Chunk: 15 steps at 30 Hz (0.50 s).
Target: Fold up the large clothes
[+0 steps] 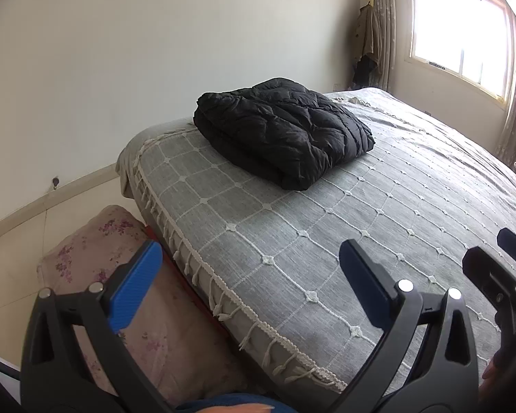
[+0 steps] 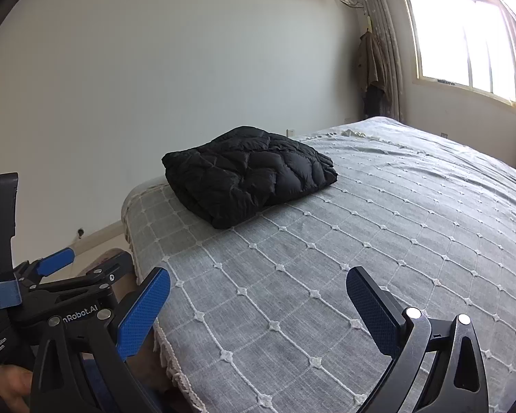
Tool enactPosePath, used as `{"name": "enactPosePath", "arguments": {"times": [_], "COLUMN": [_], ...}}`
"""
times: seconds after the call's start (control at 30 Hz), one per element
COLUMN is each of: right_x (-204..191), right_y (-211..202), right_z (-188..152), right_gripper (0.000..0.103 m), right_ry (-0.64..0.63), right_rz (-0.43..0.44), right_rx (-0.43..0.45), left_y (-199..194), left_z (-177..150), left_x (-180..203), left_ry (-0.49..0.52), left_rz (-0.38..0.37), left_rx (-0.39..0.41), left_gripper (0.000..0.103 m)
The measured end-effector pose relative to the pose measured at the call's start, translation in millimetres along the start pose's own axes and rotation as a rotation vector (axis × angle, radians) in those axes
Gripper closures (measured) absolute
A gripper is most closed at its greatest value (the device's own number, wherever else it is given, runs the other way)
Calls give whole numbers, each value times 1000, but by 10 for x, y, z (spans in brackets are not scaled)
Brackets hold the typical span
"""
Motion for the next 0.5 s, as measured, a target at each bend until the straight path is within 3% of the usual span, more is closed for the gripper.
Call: {"name": "enactPosePath", "arguments": {"times": [0.5], "right_x": [15], "right_y": [17], "right_z": [11], "right_gripper": [0], "right_ry": [10], "right_rz": [-1], "right_rx": [-2], "left_y": [6], "left_z": [4], "left_x": [1], "left_ry": [4], "left_rz": [-1], "left_rx": [0], "left_gripper": [1]}}
Point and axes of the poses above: each gripper's, at about its wrist camera, not at the fingertips, and y roughly the way its jaws point, x to its right, z to its top, the point moved 8 cm from there along y, roughly the way its jaws point, and after that the axes turned 4 degrees about -x, right-handed, at the moved point
